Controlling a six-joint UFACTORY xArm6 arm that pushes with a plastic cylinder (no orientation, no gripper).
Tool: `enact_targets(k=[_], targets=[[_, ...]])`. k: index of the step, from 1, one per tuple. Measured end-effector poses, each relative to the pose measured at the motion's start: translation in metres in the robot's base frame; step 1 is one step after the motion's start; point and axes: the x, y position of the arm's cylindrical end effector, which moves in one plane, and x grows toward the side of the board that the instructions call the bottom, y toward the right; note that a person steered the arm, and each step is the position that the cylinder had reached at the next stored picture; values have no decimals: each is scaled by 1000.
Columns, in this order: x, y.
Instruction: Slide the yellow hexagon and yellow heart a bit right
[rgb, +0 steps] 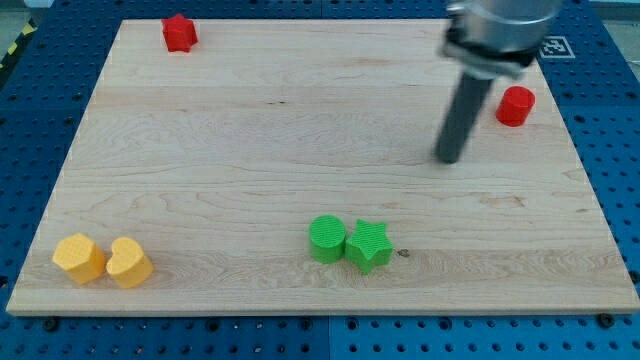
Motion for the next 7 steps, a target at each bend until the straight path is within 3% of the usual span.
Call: enact_targets(k=[2, 3, 5, 6, 7], targets=[[42, -249], [40, -337], [46, -404], [51, -404], [87, -405]])
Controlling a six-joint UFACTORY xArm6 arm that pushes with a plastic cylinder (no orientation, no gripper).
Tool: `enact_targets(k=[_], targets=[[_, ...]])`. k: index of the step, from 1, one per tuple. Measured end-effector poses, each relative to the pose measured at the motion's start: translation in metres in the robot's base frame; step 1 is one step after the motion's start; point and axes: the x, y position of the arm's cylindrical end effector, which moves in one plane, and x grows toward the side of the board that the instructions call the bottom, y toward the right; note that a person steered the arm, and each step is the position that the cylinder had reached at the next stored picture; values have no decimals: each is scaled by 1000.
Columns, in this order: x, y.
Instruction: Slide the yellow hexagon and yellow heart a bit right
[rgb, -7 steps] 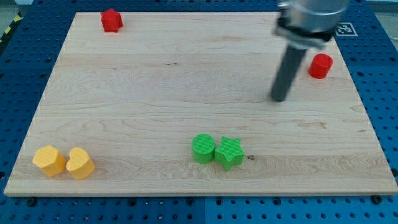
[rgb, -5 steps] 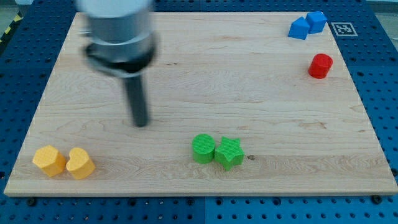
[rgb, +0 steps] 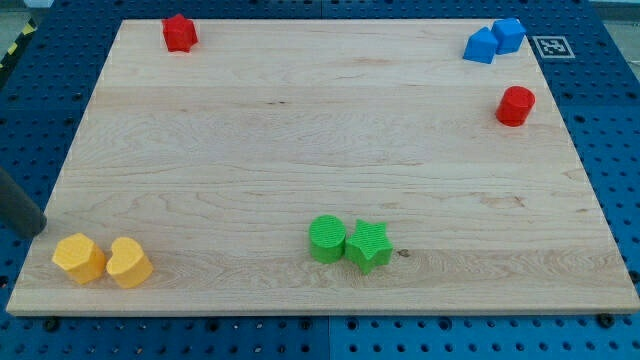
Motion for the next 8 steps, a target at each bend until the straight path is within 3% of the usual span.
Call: enact_targets(k=[4, 8], targets=[[49, 1], [50, 125]])
